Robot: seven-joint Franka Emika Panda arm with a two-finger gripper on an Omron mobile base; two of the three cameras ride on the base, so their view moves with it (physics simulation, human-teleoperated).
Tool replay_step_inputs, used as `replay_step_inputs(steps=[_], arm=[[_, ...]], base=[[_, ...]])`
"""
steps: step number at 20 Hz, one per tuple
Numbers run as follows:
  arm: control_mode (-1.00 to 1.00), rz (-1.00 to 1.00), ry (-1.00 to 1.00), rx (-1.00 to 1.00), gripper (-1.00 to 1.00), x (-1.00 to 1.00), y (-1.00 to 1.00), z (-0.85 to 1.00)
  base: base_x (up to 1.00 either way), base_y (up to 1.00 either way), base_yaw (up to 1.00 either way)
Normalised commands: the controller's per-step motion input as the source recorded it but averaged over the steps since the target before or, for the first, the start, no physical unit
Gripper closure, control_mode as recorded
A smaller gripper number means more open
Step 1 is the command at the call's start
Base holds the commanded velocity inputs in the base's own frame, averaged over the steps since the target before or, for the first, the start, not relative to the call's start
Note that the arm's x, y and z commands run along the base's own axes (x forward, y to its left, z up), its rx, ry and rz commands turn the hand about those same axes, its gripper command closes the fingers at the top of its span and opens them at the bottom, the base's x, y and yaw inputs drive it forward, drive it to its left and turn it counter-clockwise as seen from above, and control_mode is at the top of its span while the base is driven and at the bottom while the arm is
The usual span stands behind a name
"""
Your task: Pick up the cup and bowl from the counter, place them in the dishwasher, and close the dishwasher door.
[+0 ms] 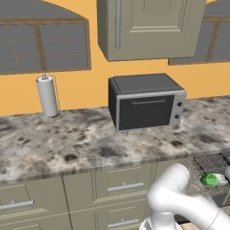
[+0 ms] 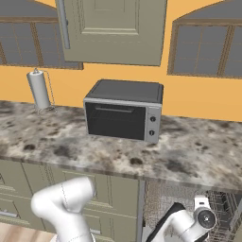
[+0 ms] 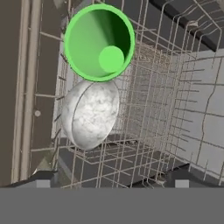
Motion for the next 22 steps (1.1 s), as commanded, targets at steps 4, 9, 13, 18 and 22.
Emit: replay_step_inputs(steps=[4, 9, 13, 18, 22], arm=[[-1.0, 0.01, 0.0, -0.21, -1.0, -0.26, 0.14, 0.37], [-1.0, 0.0, 0.06, -0.25, -1.0, 0.01, 0.27, 0.07], [-1.0, 0.0, 0.1, -0.25, -1.0, 0.05, 0.42, 0.0], [-1.0, 0.0, 0.09, -0.22, -1.0, 0.04, 0.38, 0.0], [-1.0, 0.0, 0.05, -0.19, -1.0, 0.0, 0.33, 0.0]], base=[[0.0, 0.0, 0.0], [0.0, 0.0, 0.0], [0.0, 0.0, 0.0], [0.0, 0.0, 0.0], [0.0, 0.0, 0.0]])
